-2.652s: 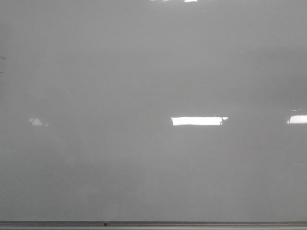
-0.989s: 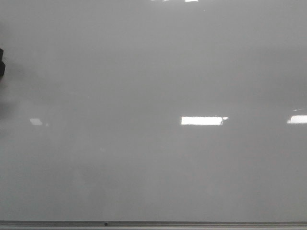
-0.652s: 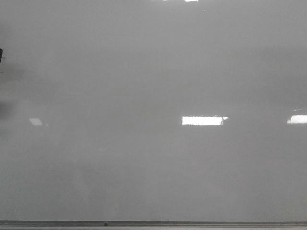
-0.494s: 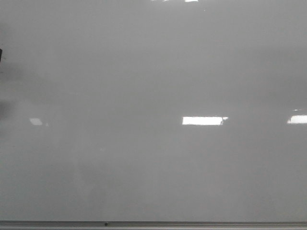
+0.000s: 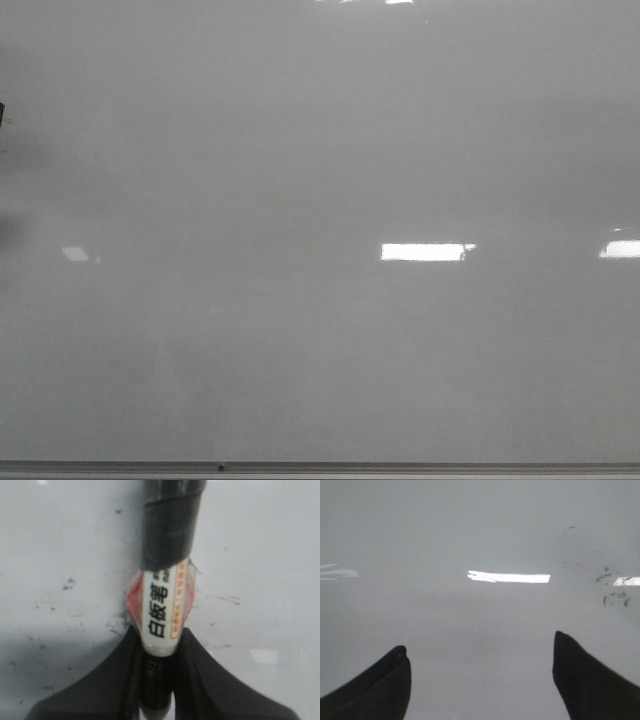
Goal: Write number 8 on whiteboard
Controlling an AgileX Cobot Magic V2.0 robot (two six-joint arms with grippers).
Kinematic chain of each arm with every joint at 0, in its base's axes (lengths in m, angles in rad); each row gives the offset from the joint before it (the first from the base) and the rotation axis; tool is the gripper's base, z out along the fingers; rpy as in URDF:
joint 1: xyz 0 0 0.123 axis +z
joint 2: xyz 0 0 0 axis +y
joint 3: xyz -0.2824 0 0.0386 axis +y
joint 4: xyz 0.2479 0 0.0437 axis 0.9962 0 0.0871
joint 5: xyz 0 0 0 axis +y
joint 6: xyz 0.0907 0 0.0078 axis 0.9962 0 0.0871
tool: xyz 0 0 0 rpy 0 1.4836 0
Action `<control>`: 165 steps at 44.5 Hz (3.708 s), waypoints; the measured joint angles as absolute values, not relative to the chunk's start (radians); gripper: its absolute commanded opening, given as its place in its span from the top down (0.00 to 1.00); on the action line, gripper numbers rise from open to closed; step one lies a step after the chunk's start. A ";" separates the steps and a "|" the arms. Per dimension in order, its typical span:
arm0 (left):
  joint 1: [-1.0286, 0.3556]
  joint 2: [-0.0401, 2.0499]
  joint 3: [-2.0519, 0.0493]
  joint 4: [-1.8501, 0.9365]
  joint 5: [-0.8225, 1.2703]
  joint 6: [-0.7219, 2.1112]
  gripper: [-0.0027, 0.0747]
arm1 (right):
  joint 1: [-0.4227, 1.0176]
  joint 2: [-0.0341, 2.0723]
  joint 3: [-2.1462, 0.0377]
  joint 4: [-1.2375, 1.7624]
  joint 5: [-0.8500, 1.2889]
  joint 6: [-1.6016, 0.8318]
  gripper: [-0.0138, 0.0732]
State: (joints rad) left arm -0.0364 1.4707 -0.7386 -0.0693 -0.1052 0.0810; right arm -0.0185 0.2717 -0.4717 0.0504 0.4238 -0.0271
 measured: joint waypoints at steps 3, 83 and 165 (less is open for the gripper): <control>-0.036 1.444 -0.739 -0.069 -0.053 0.081 0.97 | -0.019 0.272 -0.472 0.050 0.424 -0.027 0.15; -0.773 1.253 -1.176 -0.327 1.132 0.914 0.99 | 0.660 1.265 -1.146 0.732 0.992 -0.871 0.28; -0.367 0.360 -0.451 -0.627 0.481 0.759 0.99 | 0.337 1.292 -0.978 0.796 0.519 -0.826 0.92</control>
State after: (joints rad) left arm -0.3671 0.3602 -0.4505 -0.6265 0.4811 0.7593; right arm 0.3367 1.2924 -0.9777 0.7956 0.5190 -0.8263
